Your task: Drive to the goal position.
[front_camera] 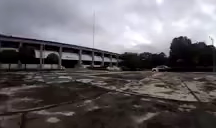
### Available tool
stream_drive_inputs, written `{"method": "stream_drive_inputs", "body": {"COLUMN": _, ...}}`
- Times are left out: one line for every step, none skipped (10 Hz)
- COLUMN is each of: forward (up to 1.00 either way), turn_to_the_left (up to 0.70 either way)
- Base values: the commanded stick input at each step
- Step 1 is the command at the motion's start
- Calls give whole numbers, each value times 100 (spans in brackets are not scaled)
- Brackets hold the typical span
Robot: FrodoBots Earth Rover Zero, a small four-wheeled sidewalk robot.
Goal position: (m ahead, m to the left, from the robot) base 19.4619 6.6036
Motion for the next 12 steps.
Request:
{"method": "stream_drive_inputs", "body": {"forward": 70, "turn_to_the_left": 0}}
{"method": "stream_drive_inputs", "body": {"forward": 70, "turn_to_the_left": 0}}
{"method": "stream_drive_inputs", "body": {"forward": 70, "turn_to_the_left": 0}}
{"method": "stream_drive_inputs", "body": {"forward": 70, "turn_to_the_left": 0}}
{"method": "stream_drive_inputs", "body": {"forward": 70, "turn_to_the_left": 0}}
{"method": "stream_drive_inputs", "body": {"forward": 70, "turn_to_the_left": 0}}
{"method": "stream_drive_inputs", "body": {"forward": 70, "turn_to_the_left": 0}}
{"method": "stream_drive_inputs", "body": {"forward": 70, "turn_to_the_left": 0}}
{"method": "stream_drive_inputs", "body": {"forward": 70, "turn_to_the_left": 0}}
{"method": "stream_drive_inputs", "body": {"forward": 70, "turn_to_the_left": 0}}
{"method": "stream_drive_inputs", "body": {"forward": 70, "turn_to_the_left": 0}}
{"method": "stream_drive_inputs", "body": {"forward": 70, "turn_to_the_left": 0}}
